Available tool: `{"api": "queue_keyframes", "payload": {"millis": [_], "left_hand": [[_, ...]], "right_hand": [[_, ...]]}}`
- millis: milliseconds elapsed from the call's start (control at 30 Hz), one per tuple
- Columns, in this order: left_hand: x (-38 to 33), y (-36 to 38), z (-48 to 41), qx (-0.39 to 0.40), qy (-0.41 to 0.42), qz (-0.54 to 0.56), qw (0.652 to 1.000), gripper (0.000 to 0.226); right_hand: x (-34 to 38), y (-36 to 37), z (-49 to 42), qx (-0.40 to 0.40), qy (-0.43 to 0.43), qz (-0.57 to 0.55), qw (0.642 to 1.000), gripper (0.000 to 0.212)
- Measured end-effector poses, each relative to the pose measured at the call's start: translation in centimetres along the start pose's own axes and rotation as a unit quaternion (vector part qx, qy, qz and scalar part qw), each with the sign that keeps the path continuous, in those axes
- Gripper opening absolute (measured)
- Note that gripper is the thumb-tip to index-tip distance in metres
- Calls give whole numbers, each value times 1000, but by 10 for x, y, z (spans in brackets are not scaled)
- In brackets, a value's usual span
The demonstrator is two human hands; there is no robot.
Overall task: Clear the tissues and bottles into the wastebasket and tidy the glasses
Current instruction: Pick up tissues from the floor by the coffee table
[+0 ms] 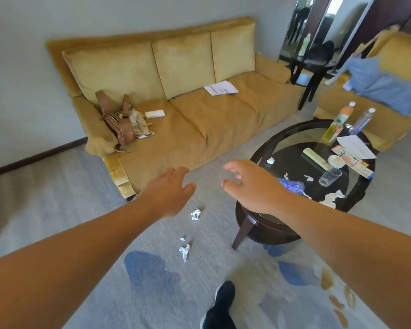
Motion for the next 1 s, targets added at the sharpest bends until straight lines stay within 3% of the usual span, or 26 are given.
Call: {"api": "queue_keyframes", "payload": {"millis": [500,1000], "left_hand": [[48,65,-198,81,-92,10,992,52],[126,152,-276,205,-20,16,978,50]], "right_hand": [[-95,51,-211,141,16,-32,989,53],[-123,155,-260,153,141,-75,975,51]]}}
Point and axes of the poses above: each hand's wrist, its own z-axis away from the middle knuckle, its own y-axis out of the palm, x = y × z, the point moved 7 cm from there along -z, towards the middle knuckle, and after that the axes turned 2 degrees about x, right-handed, at the moved point
